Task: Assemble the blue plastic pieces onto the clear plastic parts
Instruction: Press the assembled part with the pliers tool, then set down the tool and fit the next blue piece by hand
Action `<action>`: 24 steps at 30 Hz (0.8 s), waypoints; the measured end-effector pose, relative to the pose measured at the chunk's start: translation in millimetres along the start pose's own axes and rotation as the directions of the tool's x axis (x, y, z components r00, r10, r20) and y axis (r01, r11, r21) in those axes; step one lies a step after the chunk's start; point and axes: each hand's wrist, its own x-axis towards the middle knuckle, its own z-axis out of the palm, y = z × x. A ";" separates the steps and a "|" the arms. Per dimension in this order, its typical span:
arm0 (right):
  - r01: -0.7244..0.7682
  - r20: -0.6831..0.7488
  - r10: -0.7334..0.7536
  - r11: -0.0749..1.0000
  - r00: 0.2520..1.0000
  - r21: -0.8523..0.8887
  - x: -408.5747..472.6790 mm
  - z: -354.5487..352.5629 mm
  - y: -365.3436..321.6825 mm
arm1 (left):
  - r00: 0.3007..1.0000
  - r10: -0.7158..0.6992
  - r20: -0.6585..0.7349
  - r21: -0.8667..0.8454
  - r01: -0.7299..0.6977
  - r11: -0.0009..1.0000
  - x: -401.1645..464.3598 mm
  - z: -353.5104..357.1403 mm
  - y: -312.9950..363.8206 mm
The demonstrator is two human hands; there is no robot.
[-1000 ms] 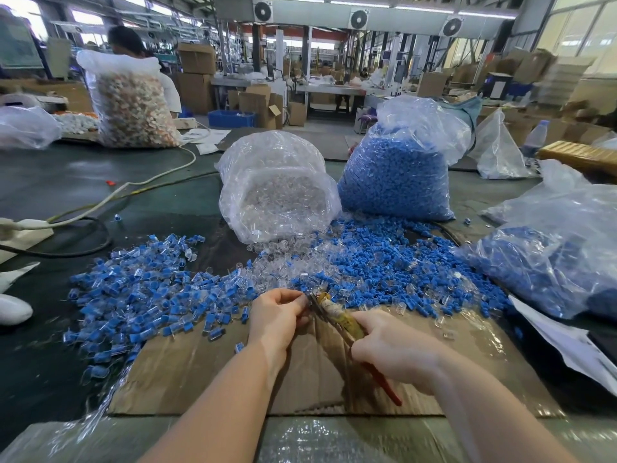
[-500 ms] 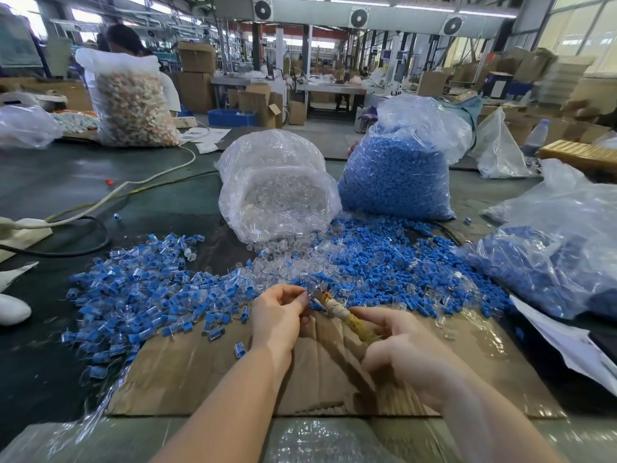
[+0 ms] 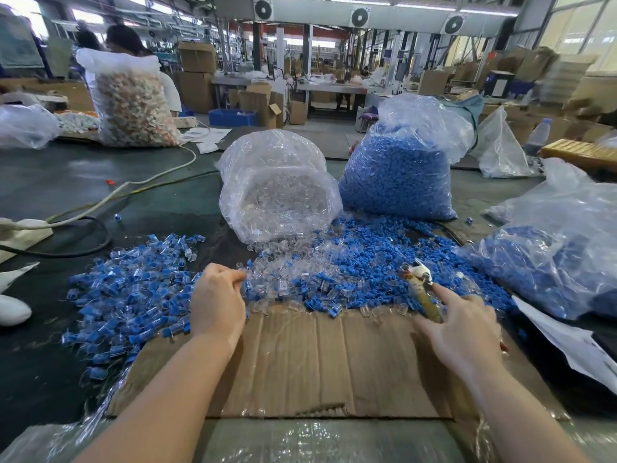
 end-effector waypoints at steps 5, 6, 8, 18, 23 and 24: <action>0.010 0.006 -0.009 0.980 1.000 -0.199 6.8 11.7 13.5 | 0.996 0.089 -0.009 0.089 -0.088 0.992 -8.0 5.9 9.0; 0.014 0.009 -0.013 0.979 1.000 -0.205 7.3 13.8 15.4 | 0.992 0.126 0.006 0.056 -0.126 0.990 -12.2 8.6 13.6; 0.015 0.007 -0.014 0.976 1.000 -0.216 8.2 16.5 18.0 | 0.977 0.200 0.078 -0.032 -0.199 0.980 -21.6 17.4 22.3; 0.186 -0.050 -0.202 0.957 0.978 -0.221 12.1 22.0 -2.3 | 0.909 0.310 0.277 -0.075 -0.301 0.951 -51.3 53.2 35.0; 0.200 -0.023 -0.209 0.957 0.978 -0.212 21.1 31.1 -17.4 | 0.916 0.294 0.275 -0.082 -0.282 0.956 -52.5 52.2 29.2; 0.187 -0.005 -0.193 0.955 0.981 -0.231 22.6 31.9 -20.3 | 0.918 0.289 0.271 -0.082 -0.277 0.957 -53.0 52.3 28.1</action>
